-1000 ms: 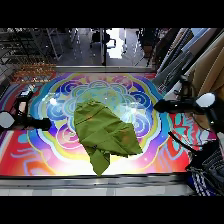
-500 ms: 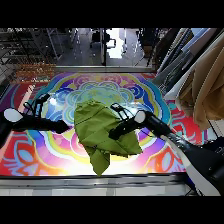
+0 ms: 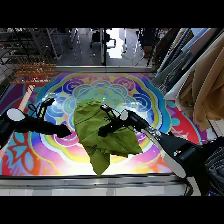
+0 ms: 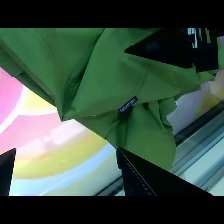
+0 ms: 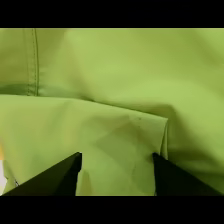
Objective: Fold the clothes and pants, and hang the long-sleeved shirts on hangers.
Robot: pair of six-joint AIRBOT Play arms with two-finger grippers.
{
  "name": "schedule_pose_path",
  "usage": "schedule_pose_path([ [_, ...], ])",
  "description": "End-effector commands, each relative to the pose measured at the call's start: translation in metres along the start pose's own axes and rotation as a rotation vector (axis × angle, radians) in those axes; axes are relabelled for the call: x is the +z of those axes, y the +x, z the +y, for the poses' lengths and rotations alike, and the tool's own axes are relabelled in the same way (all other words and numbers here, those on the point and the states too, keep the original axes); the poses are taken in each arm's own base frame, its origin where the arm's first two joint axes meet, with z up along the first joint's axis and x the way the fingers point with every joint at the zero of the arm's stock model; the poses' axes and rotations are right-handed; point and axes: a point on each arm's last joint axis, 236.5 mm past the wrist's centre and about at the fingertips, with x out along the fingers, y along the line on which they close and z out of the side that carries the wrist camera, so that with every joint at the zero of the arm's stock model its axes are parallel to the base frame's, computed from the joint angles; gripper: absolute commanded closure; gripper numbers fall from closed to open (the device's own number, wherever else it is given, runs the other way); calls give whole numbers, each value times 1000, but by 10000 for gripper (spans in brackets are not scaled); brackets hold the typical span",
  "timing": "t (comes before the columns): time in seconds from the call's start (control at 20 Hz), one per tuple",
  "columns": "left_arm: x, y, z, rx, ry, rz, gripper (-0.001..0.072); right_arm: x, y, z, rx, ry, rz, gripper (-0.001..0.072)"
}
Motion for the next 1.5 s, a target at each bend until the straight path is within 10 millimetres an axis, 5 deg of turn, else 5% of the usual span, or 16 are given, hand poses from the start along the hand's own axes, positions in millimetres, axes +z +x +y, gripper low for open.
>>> schedule_pose_path([
  [0.0,-3,0,-2,-10,2,13,17,0,7,0,17,16,18,288],
  [0.15,-4,0,-3,-11,2,16,17,-1,-7,-4,-3,-28,58,214],
  [0.35,-5,0,-4,-16,2,23,17,22,-41,-29,-53,60,-1,167],
  [0.45,-5,0,-4,-16,2,23,18,19,-36,-31,-37,82,8,167],
  [0.7,-5,0,-4,-16,1,23,17,20,-6,4,125,68,-2,188],
  [0.9,-5,0,-4,-16,1,23,17,10,11,13,142,65,34,228],
  [0.95,-5,0,-4,-16,2,23,17,10,13,13,140,62,35,300],
  [1.05,-5,0,-4,-15,1,22,17,12,12,14,137,29,30,699],
  [1.25,9,0,5,19,-62,-37,15,-15,-41,24,72,-88,185,703],
  [1.3,17,0,10,37,-98,-72,15,-23,-67,15,-45,-153,232,704],
  [1.45,50,-6,30,104,-213,-227,14,3,-171,0,-419,-269,126,704],
])
